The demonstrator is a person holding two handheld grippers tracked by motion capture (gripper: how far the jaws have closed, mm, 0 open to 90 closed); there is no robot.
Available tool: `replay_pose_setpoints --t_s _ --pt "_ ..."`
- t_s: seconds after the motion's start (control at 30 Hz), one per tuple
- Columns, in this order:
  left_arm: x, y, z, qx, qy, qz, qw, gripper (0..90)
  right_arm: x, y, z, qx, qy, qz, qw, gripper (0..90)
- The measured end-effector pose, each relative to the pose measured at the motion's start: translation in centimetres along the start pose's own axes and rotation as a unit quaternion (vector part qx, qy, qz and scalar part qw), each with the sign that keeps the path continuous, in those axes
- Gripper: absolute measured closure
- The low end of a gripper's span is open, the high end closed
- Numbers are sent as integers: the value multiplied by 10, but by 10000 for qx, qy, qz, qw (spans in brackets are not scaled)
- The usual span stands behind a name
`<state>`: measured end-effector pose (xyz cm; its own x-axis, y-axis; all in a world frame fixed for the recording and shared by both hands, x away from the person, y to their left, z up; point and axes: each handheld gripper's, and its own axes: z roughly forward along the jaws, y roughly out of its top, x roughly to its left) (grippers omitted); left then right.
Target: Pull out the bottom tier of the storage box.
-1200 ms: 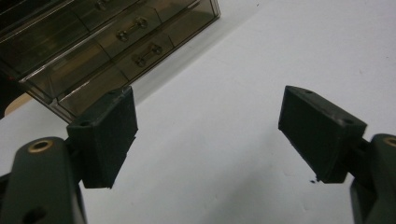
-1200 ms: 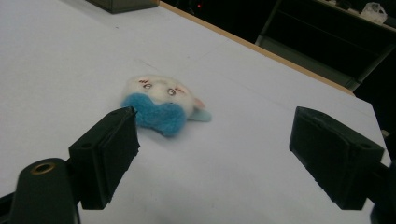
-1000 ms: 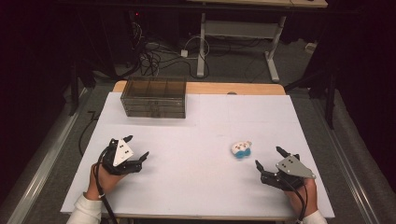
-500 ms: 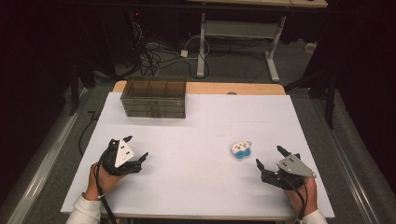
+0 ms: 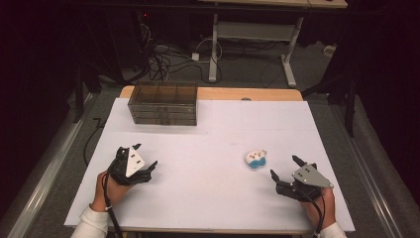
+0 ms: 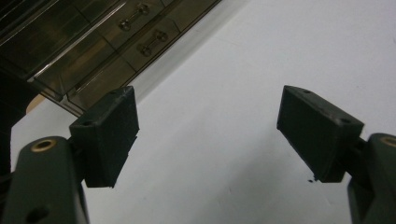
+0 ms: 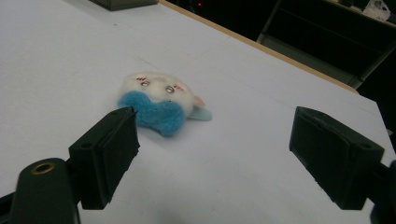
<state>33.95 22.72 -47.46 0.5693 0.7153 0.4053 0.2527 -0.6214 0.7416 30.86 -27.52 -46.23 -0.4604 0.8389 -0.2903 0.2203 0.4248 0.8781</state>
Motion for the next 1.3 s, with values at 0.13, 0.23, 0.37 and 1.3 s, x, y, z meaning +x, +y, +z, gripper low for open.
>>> replay_pose_setpoints --t_s 0.13,0.23,0.37,1.3 --pt "-3 3 8 120 77 199 9997 217 0 0 0 5 -10 -13 10000 160" --pt "-4 5 14 175 157 313 9992 220 0 0 0 8 -15 -22 10000 160" --pt "-1 8 27 244 352 521 9977 250 1 -1 1 30 3 -31 10000 160" --pt "7 19 98 619 1399 2078 9661 528 9 -3 8 226 171 48 9996 161"
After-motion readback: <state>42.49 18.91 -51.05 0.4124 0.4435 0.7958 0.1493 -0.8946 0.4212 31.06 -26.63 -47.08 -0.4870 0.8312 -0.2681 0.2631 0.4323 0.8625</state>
